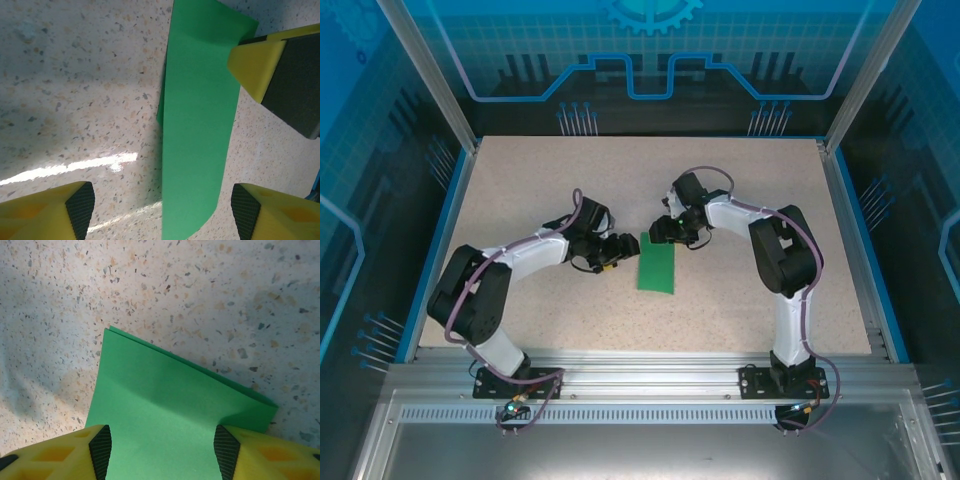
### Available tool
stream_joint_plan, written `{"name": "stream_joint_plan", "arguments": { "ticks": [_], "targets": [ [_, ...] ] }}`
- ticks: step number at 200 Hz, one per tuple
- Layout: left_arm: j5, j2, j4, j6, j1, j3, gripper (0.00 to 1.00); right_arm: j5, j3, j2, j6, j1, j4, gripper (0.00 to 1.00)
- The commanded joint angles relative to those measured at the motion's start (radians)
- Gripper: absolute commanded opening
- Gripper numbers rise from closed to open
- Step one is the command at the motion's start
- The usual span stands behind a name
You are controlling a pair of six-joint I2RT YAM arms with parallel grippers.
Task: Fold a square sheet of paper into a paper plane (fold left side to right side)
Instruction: Third fold the triangle at the center of the table.
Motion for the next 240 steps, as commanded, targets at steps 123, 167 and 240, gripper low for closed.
{"name": "stream_joint_plan", "arguments": {
  "ticks": [123,167,240],
  "targets": [
    [0.167,0.198,0.107,-0.095,-0.022,0.103,0.71,-0.016,-0.015,0.016,-0.016,-0.007,-0.006,0.59],
    [0.199,0.237,0.143,-0.117,-0.023,0.102,0.66,-0.022,-0.012,0.018,-0.015,-0.007,-0.006,0.59],
    [0.252,0.28,0.237,-0.173,-0.026,0.088,0.59,-0.034,-0.01,0.022,-0.009,-0.007,0.0,0.59]
  ]
}}
